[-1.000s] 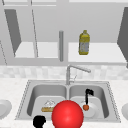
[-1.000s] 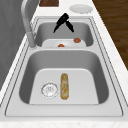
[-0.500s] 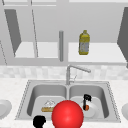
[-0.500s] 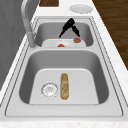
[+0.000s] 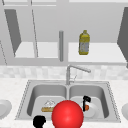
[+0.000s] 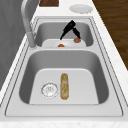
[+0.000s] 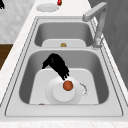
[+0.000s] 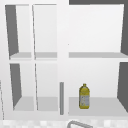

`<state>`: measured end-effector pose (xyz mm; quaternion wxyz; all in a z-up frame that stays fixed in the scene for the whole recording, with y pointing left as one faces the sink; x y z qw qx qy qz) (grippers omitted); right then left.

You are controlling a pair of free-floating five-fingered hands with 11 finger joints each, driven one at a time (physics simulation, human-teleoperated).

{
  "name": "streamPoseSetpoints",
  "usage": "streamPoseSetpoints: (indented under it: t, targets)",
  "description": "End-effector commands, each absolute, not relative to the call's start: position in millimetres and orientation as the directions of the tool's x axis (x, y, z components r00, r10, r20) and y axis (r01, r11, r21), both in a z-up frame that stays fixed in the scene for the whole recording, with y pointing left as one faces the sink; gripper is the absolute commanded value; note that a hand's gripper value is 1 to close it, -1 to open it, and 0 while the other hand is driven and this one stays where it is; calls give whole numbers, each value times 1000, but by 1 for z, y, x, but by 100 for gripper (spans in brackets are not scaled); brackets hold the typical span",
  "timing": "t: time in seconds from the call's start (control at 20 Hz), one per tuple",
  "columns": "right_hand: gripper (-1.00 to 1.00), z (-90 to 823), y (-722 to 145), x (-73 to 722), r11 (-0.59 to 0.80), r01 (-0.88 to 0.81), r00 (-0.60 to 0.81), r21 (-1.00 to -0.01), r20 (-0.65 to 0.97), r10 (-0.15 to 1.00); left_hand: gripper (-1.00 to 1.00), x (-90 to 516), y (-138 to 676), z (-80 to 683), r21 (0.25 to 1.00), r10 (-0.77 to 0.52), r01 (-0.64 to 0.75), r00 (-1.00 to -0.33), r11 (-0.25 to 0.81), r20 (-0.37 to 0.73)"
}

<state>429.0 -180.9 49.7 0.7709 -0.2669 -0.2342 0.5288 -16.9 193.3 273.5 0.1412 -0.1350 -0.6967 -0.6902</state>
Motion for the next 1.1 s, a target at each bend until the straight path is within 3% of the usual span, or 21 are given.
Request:
streamPoseSetpoints:
  t: [0.0, 0.75, 1.05]
  targets:
    - [-100, 42, -179, 423, 290, -694, 320, -659, 79, 944, 0, -17, 193, 274, 924, -7, 383, -924, 11, 383]
    - [-100, -12, -174, 449, 273, -683, 316, -677, 64, 947, 0, -17, 193, 274, 924, -7, 383, -924, 11, 383]
    - [-100, -41, -173, 441, 260, -623, 303, -738, 78, 950, 0, -17, 193, 274, 924, -7, 383, -924, 11, 383]
